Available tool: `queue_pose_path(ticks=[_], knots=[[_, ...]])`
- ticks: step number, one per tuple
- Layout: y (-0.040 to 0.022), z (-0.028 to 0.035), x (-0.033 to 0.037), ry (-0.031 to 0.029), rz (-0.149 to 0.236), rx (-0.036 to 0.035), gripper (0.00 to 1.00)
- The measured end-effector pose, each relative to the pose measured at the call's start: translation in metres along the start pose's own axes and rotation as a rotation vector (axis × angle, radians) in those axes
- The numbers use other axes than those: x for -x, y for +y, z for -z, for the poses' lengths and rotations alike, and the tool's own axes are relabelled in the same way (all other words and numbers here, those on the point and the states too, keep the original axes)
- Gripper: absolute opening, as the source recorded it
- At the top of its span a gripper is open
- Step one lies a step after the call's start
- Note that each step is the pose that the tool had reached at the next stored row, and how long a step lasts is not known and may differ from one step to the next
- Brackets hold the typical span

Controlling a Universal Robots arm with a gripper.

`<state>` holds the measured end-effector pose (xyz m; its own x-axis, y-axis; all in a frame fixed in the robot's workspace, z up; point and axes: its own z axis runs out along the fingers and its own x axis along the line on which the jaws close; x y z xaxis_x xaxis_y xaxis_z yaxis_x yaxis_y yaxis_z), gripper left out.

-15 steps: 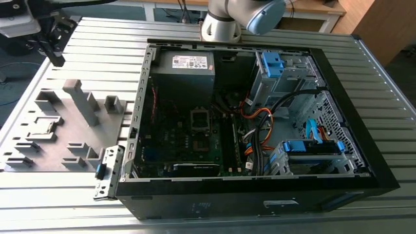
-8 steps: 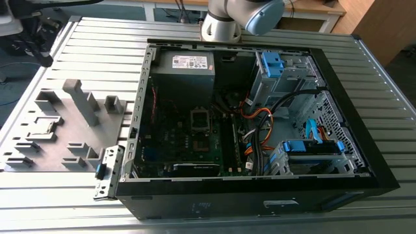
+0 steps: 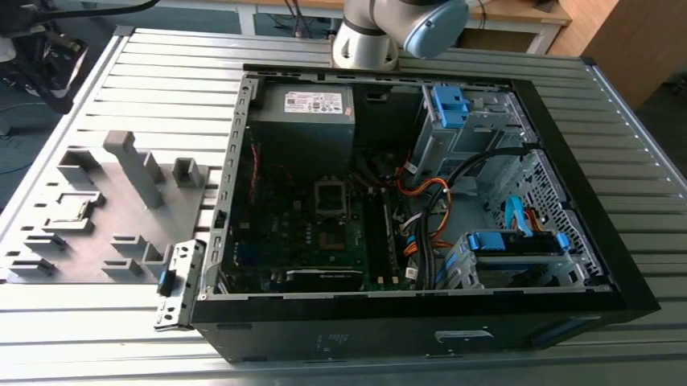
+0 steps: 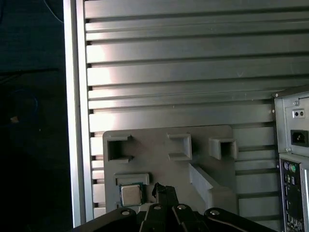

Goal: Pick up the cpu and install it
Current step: 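Reach for the cpu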

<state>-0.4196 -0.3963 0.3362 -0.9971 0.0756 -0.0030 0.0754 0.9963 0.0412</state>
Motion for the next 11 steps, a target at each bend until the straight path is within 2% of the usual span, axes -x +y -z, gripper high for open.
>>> queue_pose_path(ticks=[5, 11], knots=[[-0.0020, -0.0046, -0.0024, 0.0001, 0.000, -0.0002, 0.11], [-0.0088, -0.0060, -0.0030, 0.0000, 0.000, -0.0001, 0.11]])
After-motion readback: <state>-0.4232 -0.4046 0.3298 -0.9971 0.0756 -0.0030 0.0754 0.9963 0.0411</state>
